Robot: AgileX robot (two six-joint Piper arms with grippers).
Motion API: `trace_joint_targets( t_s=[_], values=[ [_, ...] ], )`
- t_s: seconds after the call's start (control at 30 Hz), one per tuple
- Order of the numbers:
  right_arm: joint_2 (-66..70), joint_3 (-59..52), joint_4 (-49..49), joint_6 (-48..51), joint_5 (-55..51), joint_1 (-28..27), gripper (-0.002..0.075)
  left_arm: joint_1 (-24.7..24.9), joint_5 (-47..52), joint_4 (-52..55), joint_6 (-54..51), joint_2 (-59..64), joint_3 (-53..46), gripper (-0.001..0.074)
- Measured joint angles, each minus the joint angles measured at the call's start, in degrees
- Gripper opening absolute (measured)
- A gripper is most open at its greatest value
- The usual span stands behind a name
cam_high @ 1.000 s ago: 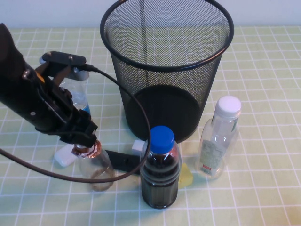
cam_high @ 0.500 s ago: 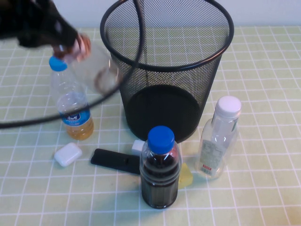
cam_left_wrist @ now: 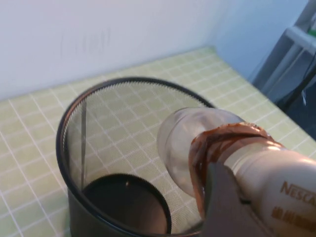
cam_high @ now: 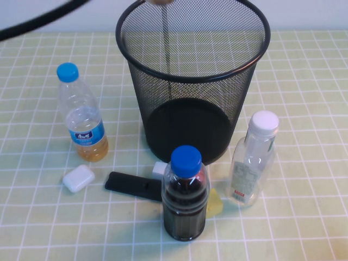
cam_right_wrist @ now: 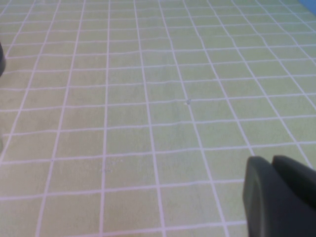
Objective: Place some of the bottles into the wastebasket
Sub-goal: Place the bottle in the trash can, then pick up a bottle from the table with right arm
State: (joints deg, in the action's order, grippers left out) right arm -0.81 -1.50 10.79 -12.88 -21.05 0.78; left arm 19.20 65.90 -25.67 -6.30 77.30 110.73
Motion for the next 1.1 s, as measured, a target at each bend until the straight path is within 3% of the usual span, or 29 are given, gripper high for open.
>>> trace_joint_targets(
  t_s=[0.43,0.63,0.87,1.1],
  values=[
    [0.00,0.00,0.00,0.00,0.00,0.00,-0.0008,0.00,1.90,0.58,-2.26,20.35,-0.17,0.0287],
    [0.00,0.00,0.00,0.00,0.00,0.00,-0.0008,0.00,2.57,0.91,-5.48,21.57,-0.32,0.0297],
    [0.00,0.00,0.00,0.00,0.00,0.00,-0.0008,0.00,2.57,0.91,-7.78,21.11,-0.32,0.0410],
    [0.00,0.00,1.23,0.00,0.00,0.00,-0.0008,0.00,2.11,0.91,-9.63,16.26,1.10,0.0396]
  ],
)
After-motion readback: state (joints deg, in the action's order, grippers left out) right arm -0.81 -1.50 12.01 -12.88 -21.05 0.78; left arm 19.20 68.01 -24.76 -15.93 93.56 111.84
